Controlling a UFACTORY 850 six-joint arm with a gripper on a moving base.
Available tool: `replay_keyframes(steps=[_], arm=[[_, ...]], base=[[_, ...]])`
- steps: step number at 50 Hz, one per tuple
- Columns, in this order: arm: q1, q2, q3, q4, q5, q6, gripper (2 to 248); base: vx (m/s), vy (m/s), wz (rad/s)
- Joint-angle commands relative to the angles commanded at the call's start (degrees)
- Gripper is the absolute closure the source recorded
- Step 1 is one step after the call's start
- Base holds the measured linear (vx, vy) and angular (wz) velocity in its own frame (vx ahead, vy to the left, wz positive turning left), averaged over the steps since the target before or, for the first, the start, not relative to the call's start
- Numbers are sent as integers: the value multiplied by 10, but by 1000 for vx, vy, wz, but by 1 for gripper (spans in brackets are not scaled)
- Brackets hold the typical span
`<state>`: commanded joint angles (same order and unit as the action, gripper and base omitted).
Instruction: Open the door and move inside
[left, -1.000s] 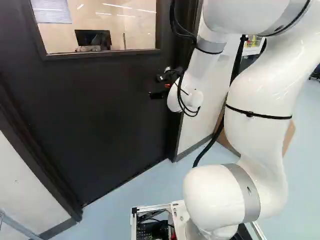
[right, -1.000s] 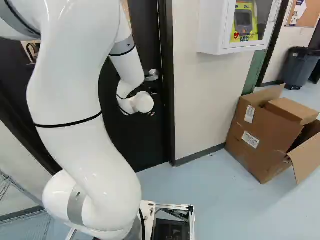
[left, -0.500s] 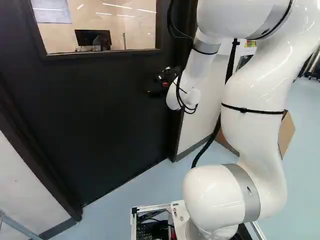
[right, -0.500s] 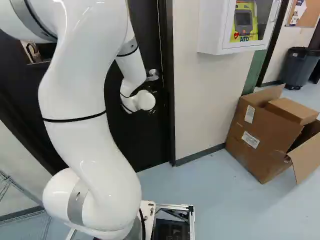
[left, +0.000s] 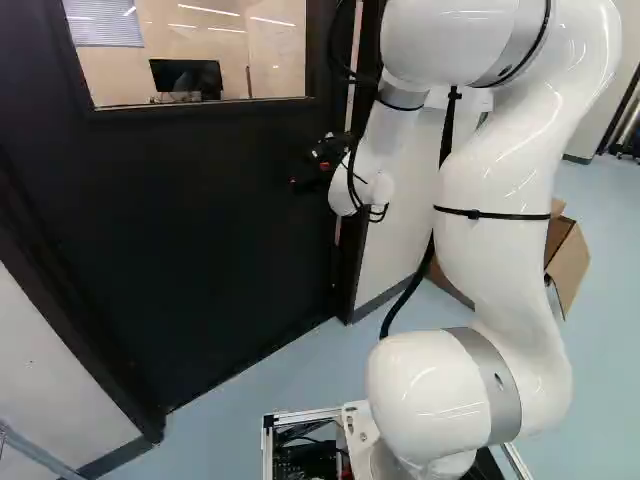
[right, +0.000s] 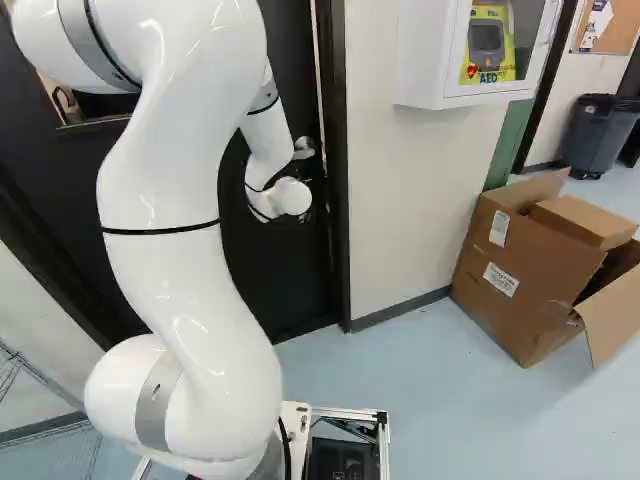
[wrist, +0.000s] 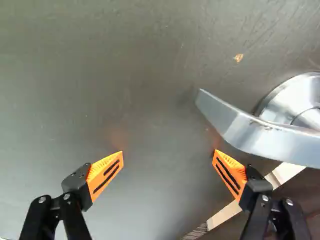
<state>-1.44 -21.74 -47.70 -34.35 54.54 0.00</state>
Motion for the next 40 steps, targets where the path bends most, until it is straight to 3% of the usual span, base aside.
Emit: replay_keyframes(steps=[40], arm=[[13,-80,-104,-26,0,0,3]], base=[[0,0,0]])
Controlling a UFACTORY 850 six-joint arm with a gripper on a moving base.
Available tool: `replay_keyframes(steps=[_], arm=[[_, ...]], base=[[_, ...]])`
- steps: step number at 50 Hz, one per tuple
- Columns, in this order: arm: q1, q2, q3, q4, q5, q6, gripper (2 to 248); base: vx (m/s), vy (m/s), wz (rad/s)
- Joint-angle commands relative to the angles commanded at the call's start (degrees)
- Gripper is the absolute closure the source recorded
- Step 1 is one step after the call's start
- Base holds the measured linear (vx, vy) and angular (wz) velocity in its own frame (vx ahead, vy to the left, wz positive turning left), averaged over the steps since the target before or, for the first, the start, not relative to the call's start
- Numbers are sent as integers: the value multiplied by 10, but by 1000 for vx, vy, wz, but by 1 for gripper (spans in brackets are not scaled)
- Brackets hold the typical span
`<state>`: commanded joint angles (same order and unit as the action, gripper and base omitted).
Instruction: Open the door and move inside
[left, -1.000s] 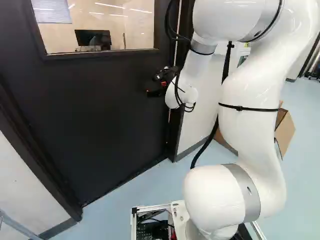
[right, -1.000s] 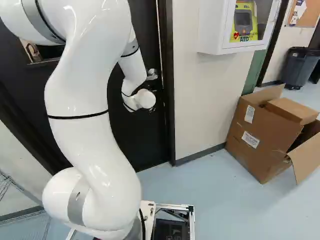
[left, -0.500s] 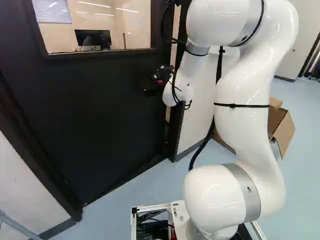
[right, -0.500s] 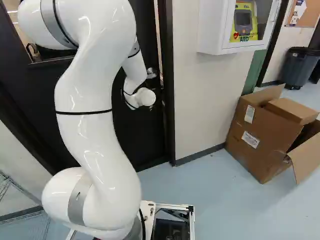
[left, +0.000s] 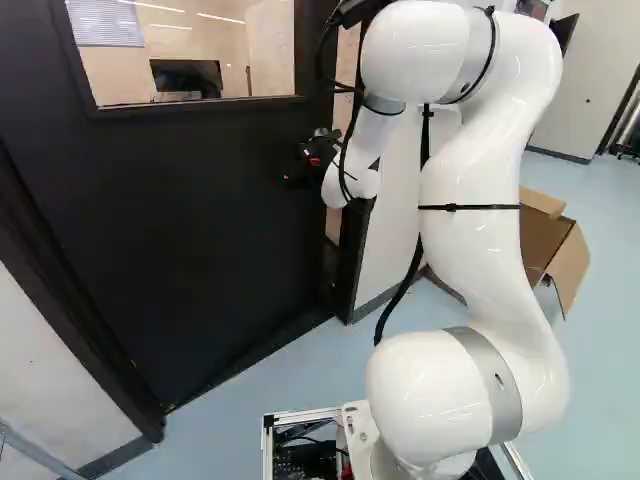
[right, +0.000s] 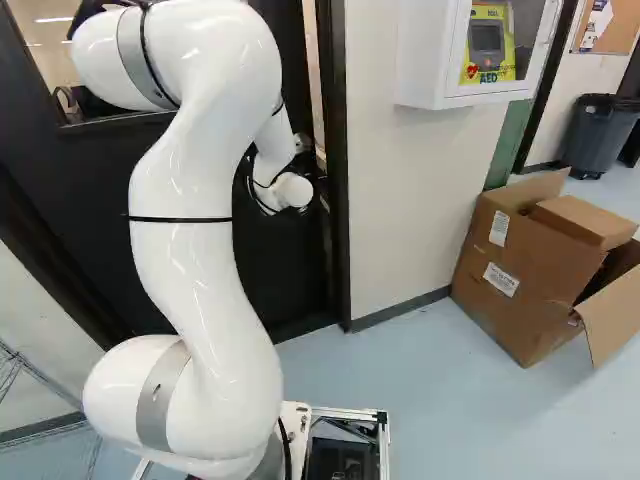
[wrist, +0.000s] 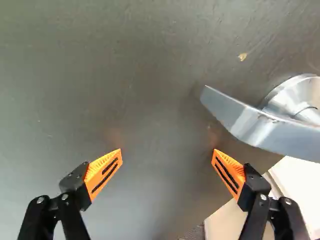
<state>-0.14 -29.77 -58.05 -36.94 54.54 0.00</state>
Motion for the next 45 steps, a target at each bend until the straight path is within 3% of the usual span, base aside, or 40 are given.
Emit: replay_keyframes(steps=[45], arm=[[16,-97,-133,-29,0,0,3]], base=[[0,0,0]])
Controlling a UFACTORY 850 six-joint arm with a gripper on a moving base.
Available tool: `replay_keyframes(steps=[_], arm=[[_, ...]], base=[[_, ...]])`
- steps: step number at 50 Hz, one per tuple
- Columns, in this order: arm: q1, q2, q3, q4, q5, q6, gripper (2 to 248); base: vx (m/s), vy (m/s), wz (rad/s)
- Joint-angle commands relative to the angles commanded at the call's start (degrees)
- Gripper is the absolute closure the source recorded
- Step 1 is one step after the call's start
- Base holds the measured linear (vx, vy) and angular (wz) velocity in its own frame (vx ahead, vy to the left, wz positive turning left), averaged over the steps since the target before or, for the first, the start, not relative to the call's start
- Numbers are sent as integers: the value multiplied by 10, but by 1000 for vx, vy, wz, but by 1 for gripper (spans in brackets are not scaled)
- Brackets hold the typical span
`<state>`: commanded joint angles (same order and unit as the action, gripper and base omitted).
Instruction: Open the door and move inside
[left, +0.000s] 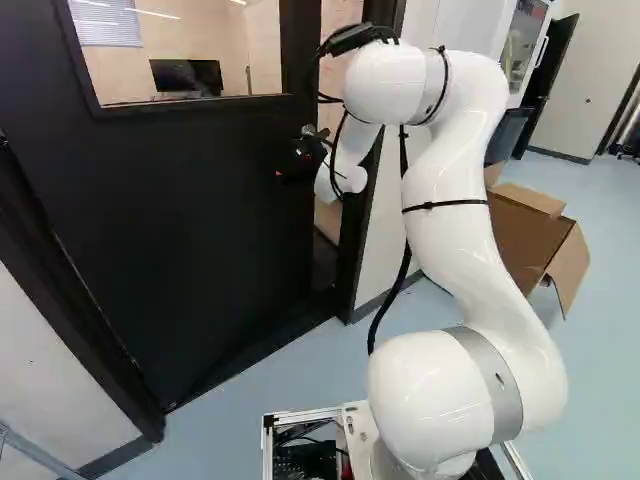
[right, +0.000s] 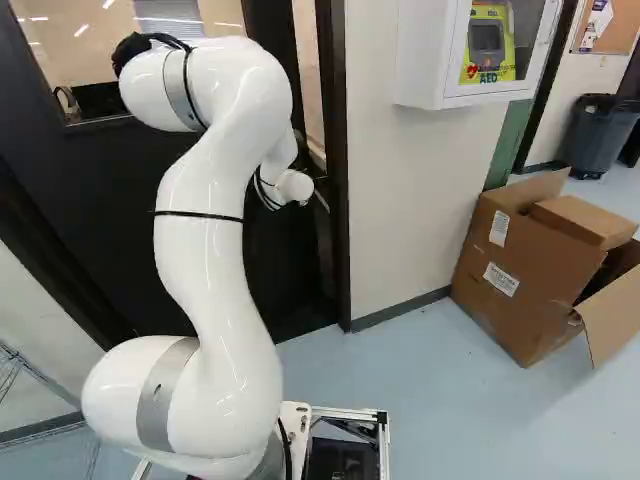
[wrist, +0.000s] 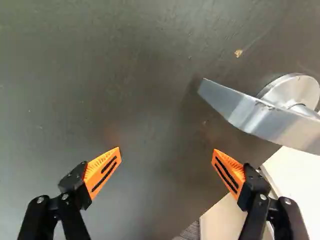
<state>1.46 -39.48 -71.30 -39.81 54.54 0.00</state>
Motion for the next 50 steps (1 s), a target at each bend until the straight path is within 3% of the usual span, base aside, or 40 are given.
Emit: replay_keyframes(steps=[50], arm=[[23,-115,-165,-24,0,0,3]], base=[[0,0,0]])
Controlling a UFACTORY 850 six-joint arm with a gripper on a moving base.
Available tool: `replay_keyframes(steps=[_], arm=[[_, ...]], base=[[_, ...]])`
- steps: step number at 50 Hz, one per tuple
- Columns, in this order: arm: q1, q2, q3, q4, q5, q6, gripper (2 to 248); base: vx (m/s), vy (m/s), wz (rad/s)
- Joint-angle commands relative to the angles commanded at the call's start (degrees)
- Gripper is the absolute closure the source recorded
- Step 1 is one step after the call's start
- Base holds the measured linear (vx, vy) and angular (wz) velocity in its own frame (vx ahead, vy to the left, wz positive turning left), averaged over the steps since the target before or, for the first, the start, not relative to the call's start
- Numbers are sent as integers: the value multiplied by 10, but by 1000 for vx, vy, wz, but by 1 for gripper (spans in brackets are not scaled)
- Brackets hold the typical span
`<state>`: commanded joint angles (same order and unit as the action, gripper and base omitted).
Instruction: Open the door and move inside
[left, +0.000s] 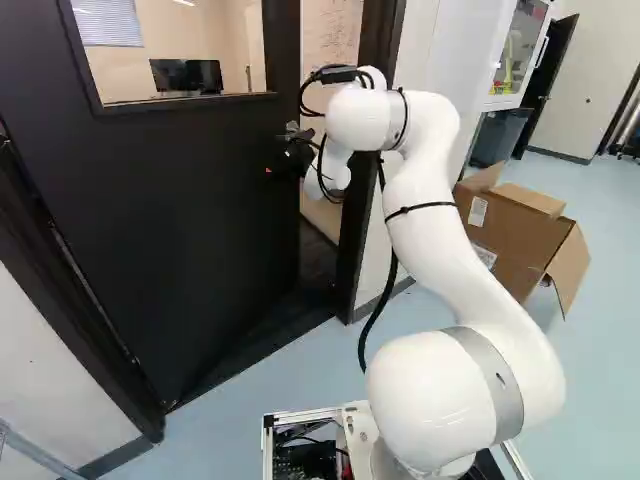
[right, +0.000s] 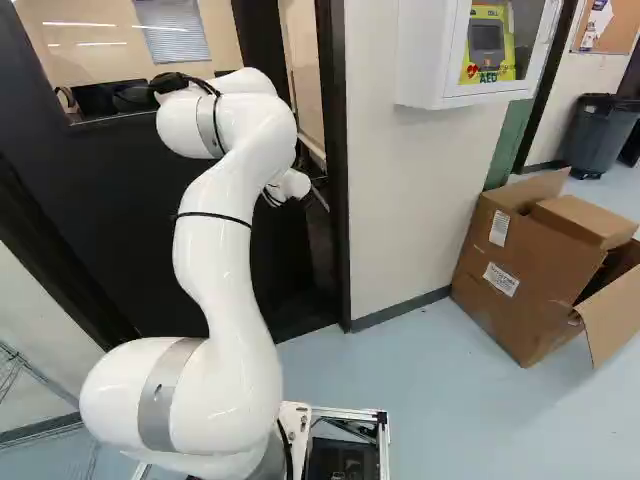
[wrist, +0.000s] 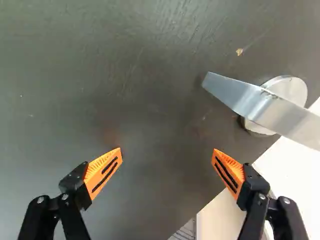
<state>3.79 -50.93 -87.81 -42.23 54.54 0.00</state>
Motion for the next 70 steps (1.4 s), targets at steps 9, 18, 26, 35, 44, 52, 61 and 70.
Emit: replay_keyframes(steps=[9,18,26,35,44,52,61,70], arm=[[3,-15,-22,0,0,0,3],[5,-27,-41,0,0,0,3],[6,-32,-47,0,0,0,3],[6,-32,-48,0,0,0,3],[6,-29,-43,5,0,0,3],[7,-17,-24,15,0,0,3],[7,5,7,28,0,0,3],[9,30,44,46,-1,0,3]], base=[[0,0,0],[0,0,0],[0,0,0],[0,0,0],[0,0,0],[0,0,0],[0,0,0],[0,0,0]])
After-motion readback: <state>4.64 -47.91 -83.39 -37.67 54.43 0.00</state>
